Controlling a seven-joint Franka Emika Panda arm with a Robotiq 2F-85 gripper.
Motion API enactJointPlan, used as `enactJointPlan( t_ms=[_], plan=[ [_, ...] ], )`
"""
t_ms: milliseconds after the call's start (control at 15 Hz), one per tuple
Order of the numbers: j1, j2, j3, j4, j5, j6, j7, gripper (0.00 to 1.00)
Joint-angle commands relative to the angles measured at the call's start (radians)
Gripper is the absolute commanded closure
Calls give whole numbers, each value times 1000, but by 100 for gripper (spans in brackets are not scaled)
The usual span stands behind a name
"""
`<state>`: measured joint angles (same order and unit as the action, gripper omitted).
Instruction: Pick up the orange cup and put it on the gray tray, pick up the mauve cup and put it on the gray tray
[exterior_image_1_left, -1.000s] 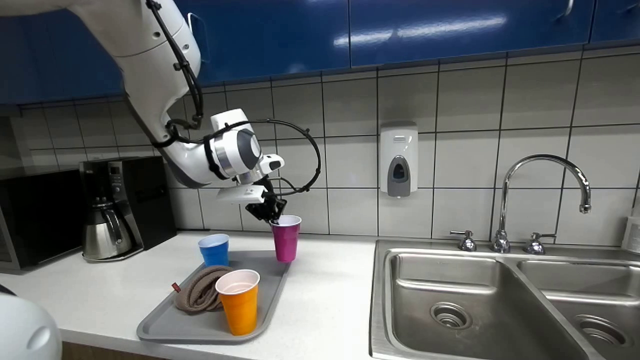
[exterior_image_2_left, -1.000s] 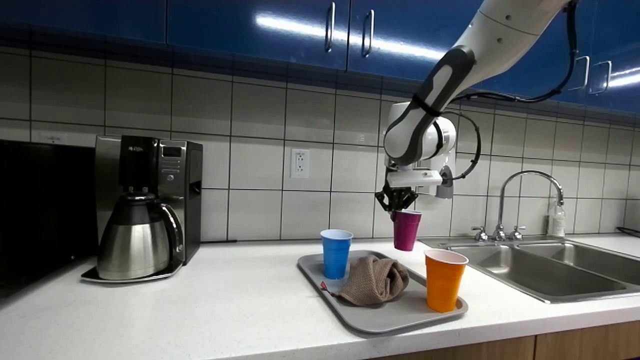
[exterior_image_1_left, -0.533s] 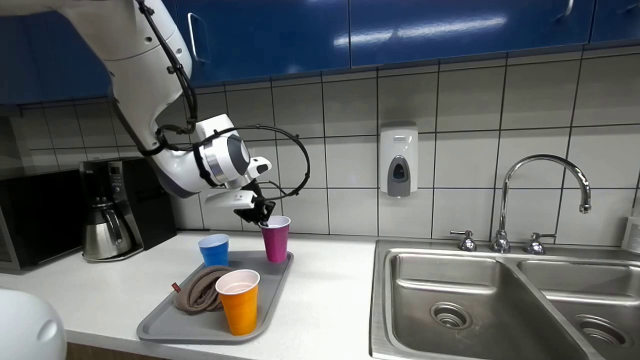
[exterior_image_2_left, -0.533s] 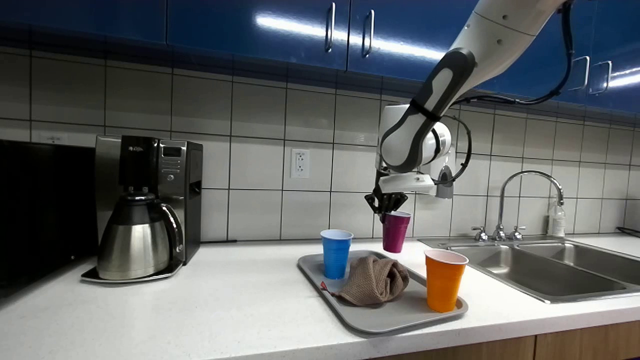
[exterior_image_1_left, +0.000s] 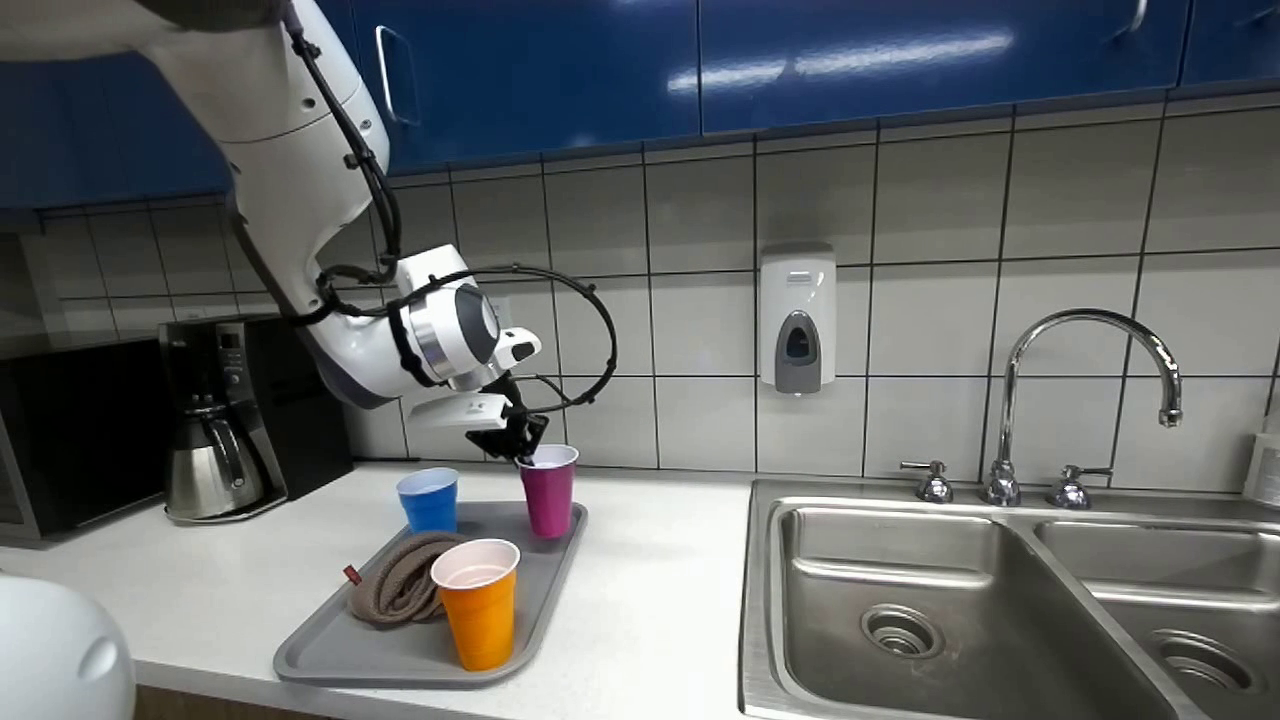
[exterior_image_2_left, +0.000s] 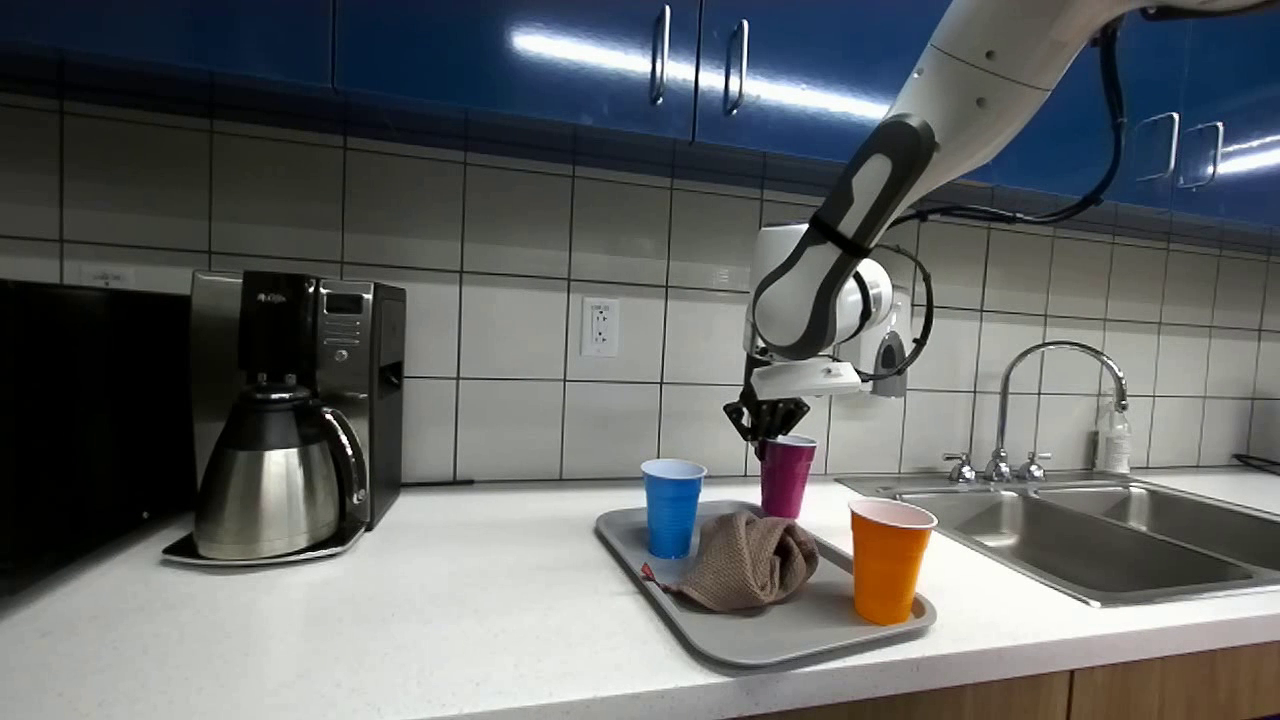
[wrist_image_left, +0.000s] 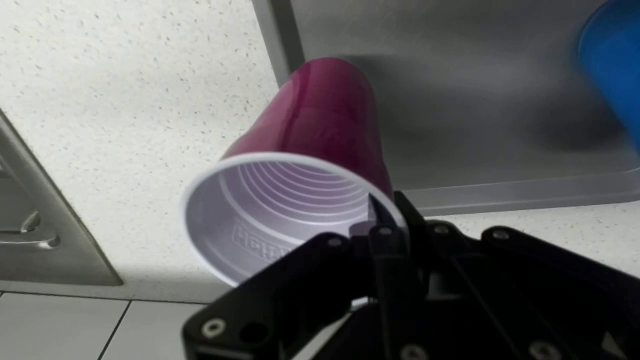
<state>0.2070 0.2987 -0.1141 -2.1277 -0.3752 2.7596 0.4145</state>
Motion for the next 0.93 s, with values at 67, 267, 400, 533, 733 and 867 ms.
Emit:
enactJointPlan(
  t_ms=[67, 267, 400, 533, 733, 867],
  plan=[
    [18, 49, -9, 58, 11, -2, 46, 99],
    [43, 72, -31, 87, -4, -2, 96, 99],
    [61, 84, -44, 109, -7, -5, 125, 99],
    [80, 101, -59, 133, -11, -9, 154, 99],
    [110, 131, -87, 165, -19, -14, 200, 99],
    [125, 149, -102, 179, -20, -16, 218, 99]
  ],
)
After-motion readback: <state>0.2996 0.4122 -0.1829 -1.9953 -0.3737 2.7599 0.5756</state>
